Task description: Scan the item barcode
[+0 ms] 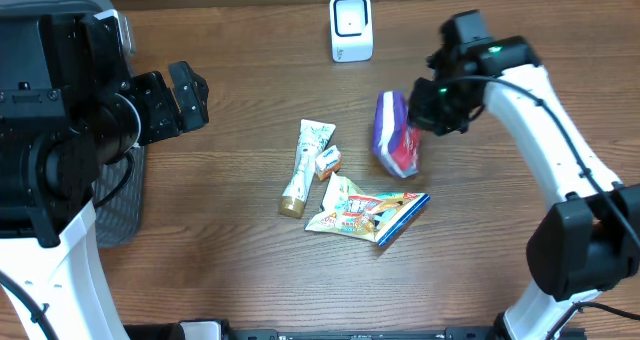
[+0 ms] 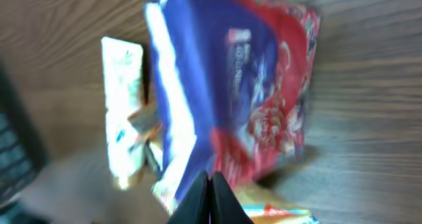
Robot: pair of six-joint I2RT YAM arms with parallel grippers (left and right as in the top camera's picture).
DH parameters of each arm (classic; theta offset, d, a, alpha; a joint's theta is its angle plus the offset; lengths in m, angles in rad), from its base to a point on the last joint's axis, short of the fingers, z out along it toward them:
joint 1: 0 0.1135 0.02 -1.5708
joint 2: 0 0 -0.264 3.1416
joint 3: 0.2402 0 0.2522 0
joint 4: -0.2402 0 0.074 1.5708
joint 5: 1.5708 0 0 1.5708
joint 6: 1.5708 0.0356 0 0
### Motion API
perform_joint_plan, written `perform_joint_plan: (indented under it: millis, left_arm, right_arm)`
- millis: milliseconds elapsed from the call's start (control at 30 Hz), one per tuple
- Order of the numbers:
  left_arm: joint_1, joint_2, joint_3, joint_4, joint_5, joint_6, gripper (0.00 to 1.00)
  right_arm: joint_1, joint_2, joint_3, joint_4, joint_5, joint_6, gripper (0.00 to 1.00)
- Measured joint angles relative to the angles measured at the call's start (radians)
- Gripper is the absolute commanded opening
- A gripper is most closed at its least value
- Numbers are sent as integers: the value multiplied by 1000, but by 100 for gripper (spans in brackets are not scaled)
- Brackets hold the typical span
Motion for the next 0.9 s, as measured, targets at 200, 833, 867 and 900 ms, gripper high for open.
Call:
perform_joint_plan:
  millis: [200,833,867,900]
  left_arm:
    - [0,0,0,0,0,0,100]
    - [0,0,0,0,0,0,99]
    - [0,0,0,0,0,0,100]
    - [0,0,0,0,0,0,100]
  right_arm:
    - [-181,0,-178,54,-102,-114,4]
    - [45,0,-356,501,-72,53,83]
    - [48,0,-368,518,-65,69,84]
    - [52,0,-391,552,-53,93,83]
